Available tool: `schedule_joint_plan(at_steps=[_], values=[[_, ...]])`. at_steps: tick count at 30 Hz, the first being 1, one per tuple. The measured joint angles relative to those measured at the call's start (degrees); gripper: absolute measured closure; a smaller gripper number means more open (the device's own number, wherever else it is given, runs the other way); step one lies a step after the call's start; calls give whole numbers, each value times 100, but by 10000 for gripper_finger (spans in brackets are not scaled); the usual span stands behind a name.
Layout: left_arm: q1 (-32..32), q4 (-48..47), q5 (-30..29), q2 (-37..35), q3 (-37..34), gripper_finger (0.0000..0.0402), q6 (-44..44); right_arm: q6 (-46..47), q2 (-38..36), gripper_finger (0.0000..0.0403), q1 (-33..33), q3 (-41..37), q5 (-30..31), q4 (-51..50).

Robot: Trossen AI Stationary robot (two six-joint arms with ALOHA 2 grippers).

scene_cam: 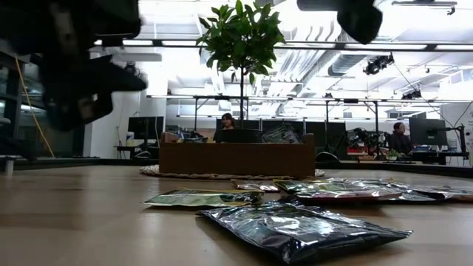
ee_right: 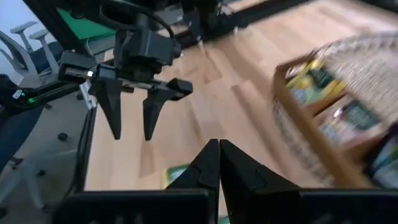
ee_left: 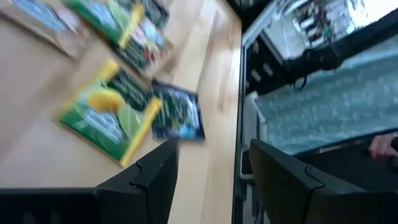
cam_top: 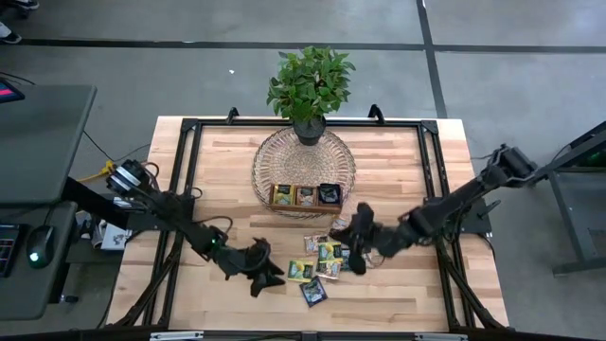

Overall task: Pick & Place Tea
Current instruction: Put the violet tea bag into the right section of the wooden organizer

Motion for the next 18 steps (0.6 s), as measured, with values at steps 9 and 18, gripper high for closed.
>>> schedule_joint_plan(at_steps=[9,18], values=[[-216,-19,79,698,557,207,7,1341,2060,402,541,1458,-185,-801],[-203,-166,281,1051,949,207,164,2317,3367,402,678,2823,-672,-1942]])
